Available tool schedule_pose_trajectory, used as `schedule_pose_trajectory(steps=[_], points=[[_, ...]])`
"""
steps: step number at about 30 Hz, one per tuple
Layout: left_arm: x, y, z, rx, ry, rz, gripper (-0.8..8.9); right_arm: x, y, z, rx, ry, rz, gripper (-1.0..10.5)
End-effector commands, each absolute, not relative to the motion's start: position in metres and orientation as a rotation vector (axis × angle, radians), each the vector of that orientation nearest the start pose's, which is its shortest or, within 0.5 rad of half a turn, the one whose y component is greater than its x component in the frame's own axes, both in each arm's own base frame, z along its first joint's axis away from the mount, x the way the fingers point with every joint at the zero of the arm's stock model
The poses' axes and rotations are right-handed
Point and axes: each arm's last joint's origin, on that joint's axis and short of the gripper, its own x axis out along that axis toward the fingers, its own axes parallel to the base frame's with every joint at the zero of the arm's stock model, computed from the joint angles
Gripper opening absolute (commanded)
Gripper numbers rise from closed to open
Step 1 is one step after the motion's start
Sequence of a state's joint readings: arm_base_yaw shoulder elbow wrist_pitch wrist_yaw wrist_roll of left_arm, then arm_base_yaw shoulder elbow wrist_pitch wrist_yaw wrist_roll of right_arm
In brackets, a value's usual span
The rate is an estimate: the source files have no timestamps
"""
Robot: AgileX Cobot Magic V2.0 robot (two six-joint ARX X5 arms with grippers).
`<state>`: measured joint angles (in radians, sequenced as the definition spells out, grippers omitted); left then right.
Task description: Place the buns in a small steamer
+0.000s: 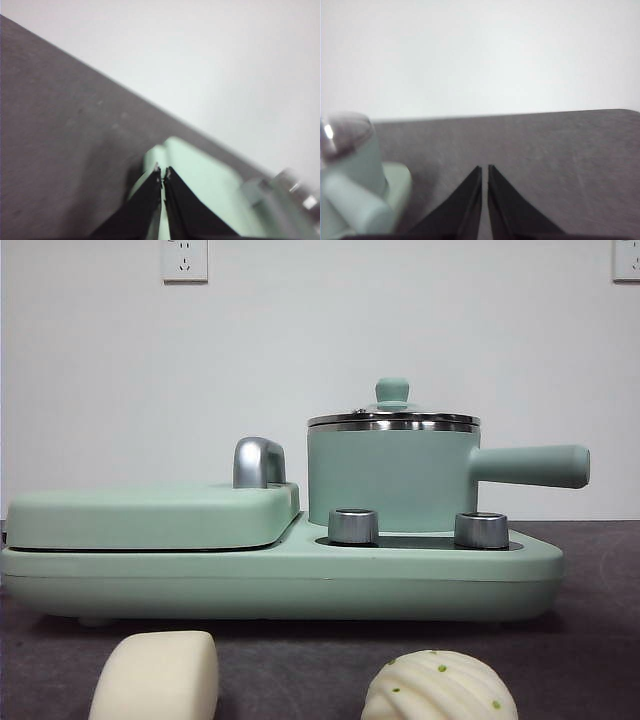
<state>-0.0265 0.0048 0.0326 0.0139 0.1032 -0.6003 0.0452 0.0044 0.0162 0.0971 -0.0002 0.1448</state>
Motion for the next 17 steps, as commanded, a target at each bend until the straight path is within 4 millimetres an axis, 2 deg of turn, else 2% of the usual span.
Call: schedule_pose_trajectory(steps=[1,4,8,13,17], points=[[0.096,-0.005,0.180,-0.694,-0.084,-0.169,0.10,0.095,0.005,0.184,0.351,-0.160,0.080,0.1],[0.093,-0.005,0.194,-0.686,-0.192,-0.208,0.10,0.093,0.005,0.195,0.386,-0.214,0.101,0.1],[0.086,-0.005,0.219,-0.660,-0.238,-0.220,0.11,0.087,0.004,0.218,0.412,-0.178,0.085,0.1],[0.076,-0.005,0.262,-0.542,-0.168,-0.181,0.11,0.080,0.005,0.260,0.372,-0.120,0.123,0.1],[0.074,-0.005,0.296,-0.515,-0.118,-0.165,0.11,0.080,0.007,0.295,0.315,-0.088,0.191,0.1]])
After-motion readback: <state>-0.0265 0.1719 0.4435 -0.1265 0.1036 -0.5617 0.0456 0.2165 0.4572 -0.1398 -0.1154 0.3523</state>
